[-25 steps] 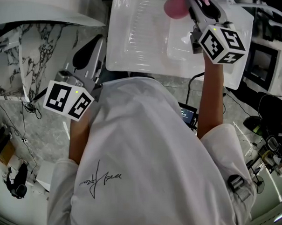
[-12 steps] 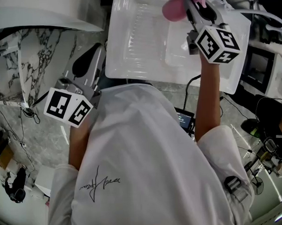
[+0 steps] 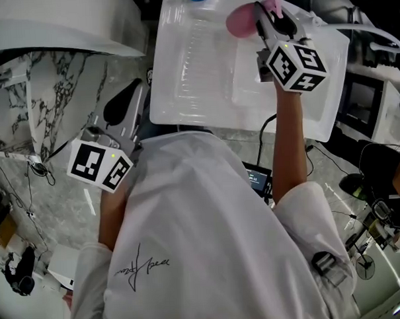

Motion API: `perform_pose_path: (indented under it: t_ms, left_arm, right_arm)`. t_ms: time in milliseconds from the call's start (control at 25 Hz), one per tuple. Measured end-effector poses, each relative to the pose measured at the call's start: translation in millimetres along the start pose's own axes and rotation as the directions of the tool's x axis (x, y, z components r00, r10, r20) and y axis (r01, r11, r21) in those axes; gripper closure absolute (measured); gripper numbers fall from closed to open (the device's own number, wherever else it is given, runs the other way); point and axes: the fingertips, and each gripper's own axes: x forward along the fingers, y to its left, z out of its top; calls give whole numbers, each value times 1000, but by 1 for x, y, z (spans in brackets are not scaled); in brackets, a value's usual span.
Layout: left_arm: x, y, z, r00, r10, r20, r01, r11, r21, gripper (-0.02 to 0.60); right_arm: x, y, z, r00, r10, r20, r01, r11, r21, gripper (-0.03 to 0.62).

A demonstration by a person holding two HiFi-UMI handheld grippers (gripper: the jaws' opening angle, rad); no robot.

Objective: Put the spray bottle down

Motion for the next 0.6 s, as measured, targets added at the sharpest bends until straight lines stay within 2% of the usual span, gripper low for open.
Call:
perform_pose_path:
  t_ms: [160,360,600]
  left_arm:
    - [1,1,-2,1000,10,-18,-9,999,50,577]
    - [1,6,-1,1000,0,-16,0,1000,13,577]
    - [1,10,0,1000,9,-20,-9,1000,14,577]
  right_arm:
    - [8,-5,-4,1000,-16,-10,16,1000,-26,467]
    - [18,-13,-8,999,-44,-12,44,999,-26,467]
    - [27,-19,-11,998,-61,-5,61,998,-28,467]
